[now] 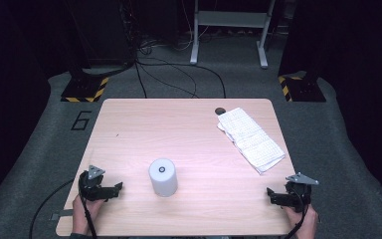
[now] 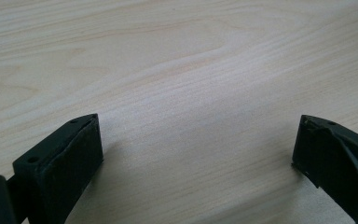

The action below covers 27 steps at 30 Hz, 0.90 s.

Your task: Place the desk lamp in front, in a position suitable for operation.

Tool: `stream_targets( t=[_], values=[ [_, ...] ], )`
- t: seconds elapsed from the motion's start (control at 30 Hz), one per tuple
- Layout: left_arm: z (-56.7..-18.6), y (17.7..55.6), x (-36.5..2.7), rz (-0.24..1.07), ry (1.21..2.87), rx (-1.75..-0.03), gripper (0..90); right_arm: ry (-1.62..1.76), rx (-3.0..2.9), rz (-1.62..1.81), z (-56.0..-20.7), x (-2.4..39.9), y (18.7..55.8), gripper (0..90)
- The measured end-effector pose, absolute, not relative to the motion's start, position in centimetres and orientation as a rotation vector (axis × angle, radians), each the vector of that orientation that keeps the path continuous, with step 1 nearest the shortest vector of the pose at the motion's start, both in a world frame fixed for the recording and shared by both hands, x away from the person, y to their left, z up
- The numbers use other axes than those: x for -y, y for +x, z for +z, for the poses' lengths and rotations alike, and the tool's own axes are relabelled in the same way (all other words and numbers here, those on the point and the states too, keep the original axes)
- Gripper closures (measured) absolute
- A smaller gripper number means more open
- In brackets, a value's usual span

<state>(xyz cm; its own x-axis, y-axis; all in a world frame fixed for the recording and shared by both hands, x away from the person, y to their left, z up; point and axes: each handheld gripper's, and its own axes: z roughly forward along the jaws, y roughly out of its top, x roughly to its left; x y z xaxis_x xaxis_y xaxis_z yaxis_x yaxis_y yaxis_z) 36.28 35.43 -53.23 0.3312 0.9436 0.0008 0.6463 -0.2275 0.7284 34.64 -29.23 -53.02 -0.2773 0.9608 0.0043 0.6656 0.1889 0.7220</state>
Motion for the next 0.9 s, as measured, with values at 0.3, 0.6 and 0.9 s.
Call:
stream_targets(
  t=[0.3,0.6,0.9],
  values=[
    [-53.3,36.3,-35.4,0.615,1.961,-1.387,1.3,1.52,-2.011,0.865,-53.0,29.2,34.7,0.0],
    [-53.3,36.3,-35.4,0.612,1.96,-1.389,1.3,1.566,-2.047,0.807,-52.5,29.0,35.1,0.0],
    [-53.3,36.3,-35.4,0.615,1.959,-1.388,1.4,1.57,-2.041,0.831,-51.1,28.6,36.2,0.0]
  ],
)
